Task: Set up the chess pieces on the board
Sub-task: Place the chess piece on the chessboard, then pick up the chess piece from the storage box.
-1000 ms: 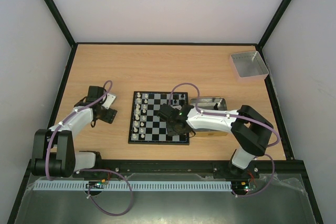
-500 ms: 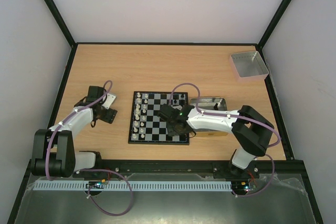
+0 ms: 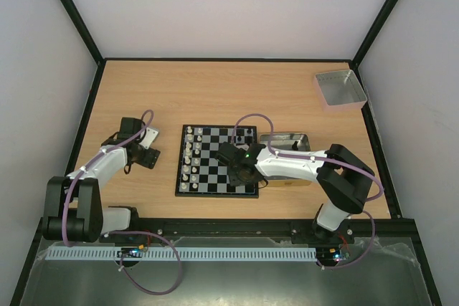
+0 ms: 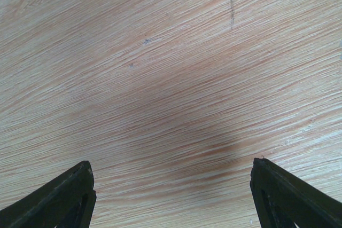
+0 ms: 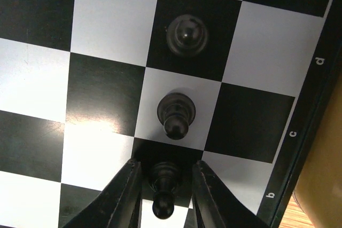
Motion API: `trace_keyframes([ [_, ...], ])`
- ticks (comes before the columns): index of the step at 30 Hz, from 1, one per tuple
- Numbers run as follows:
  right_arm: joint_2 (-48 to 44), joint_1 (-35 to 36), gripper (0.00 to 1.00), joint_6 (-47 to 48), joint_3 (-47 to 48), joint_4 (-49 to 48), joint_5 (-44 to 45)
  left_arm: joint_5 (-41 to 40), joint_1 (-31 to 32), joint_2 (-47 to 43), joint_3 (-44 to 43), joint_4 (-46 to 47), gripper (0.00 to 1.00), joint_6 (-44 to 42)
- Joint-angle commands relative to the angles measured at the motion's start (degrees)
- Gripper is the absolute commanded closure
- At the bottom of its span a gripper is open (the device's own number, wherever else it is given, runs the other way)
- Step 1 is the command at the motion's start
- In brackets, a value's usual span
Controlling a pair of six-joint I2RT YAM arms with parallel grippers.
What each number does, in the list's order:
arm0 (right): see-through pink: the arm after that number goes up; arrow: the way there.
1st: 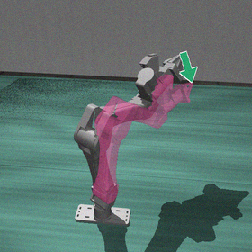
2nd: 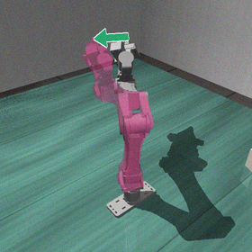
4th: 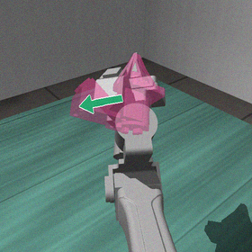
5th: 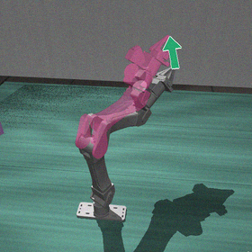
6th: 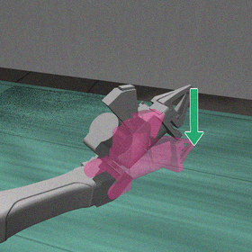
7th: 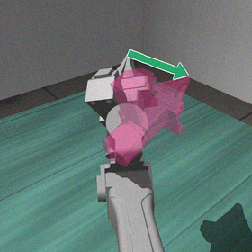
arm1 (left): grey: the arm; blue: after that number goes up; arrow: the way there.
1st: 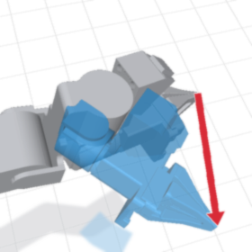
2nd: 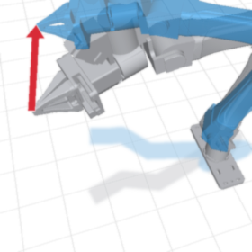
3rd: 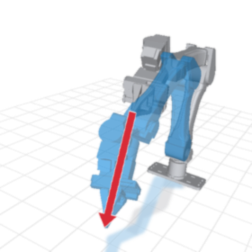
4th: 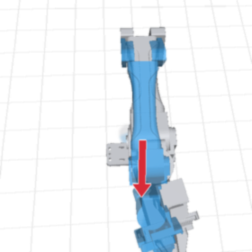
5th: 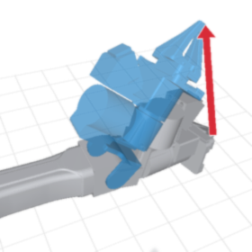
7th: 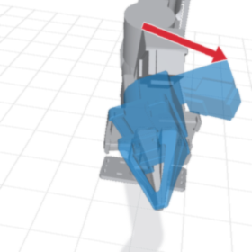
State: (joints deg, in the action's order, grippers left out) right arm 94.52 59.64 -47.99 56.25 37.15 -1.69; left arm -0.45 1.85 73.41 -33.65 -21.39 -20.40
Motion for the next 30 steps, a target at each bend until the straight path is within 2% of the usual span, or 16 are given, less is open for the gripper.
trace_keyframes([
  [1, -1.52, -0.18, 0.74, -0.13, 0.30, 2.18, 0.66, 0.36, -0.35, -1.04, 0.55, -0.90, 0.20, -0.56],
  [8, -3.25, -0.20, 0.73, -0.31, 1.36, 3.33, 1.31, 0.40, -0.35, -0.66, 0.52, -0.94, 0.20, -0.60],
  [12, -5.35, -0.16, 0.56, 0.17, 2.01, 4.36, 1.21, 0.58, -0.18, -0.72, 0.46, -0.90, 0.20, -0.69],
  [18, -11.05, -0.47, 0.55, -0.31, 5.51, 10.79, 6.91, 0.20, -0.18, -0.67, 0.50, -0.87, 0.20, -0.54],
  [23, -16.32, -7.28, 0.59, -0.76, 2.74, 12.50, 10.15, 0.05, -0.01, -0.85, 0.46, -0.80, 0.20, -0.40],
  [30, -19.81, -20.83, 0.60, 0.65, -9.28, 5.79, 5.98, 0.15, 0.04, -0.95, 0.47, -0.94, 0.20, -0.43],
])
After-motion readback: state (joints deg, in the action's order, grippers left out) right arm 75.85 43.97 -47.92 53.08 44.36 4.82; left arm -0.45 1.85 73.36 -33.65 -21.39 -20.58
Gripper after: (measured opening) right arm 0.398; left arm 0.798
